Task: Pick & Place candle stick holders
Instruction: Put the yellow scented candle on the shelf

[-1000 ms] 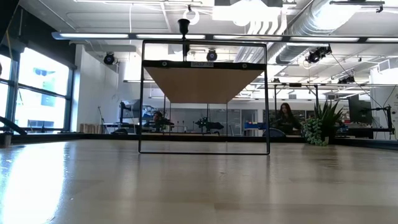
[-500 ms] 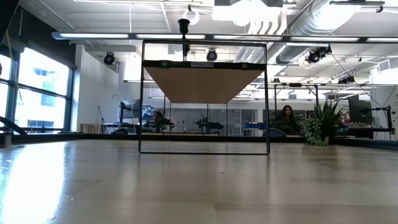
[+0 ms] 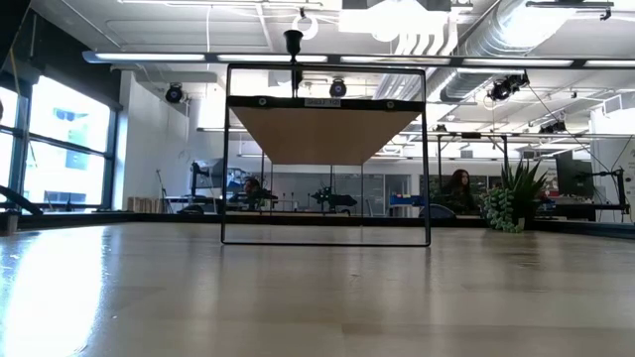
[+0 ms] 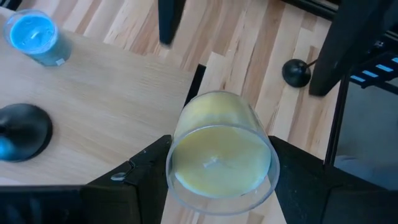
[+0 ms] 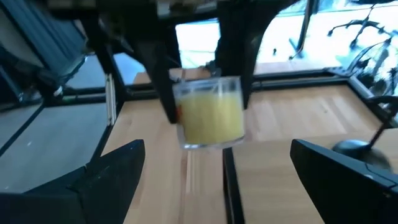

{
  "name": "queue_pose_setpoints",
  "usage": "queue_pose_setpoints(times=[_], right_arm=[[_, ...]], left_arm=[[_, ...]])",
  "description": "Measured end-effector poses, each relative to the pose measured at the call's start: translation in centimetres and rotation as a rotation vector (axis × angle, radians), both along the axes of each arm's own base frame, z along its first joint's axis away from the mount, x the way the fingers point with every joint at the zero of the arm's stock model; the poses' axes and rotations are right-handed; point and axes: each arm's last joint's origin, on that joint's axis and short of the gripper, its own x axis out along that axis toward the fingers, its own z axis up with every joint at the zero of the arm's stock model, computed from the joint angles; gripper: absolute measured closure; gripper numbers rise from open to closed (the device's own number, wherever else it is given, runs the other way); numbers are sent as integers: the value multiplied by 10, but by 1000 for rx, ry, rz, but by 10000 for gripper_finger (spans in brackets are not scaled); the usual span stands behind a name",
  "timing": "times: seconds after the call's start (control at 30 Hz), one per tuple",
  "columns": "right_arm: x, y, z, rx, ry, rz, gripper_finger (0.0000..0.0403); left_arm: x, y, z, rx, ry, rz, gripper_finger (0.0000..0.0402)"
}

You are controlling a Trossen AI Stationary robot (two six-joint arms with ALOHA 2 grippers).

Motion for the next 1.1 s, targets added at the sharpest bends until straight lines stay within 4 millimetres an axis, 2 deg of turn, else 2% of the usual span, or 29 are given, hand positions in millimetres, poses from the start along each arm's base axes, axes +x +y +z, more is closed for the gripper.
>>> queue_pose_setpoints(times=[0.27, 1.1], right_arm=[[10, 3, -9, -12, 20, 31, 6], [12, 3, -8, -18, 1, 38, 8]], left_arm=[[4, -1, 4, 4, -55, -32, 178], [12, -2, 9, 17, -149, -67, 178]])
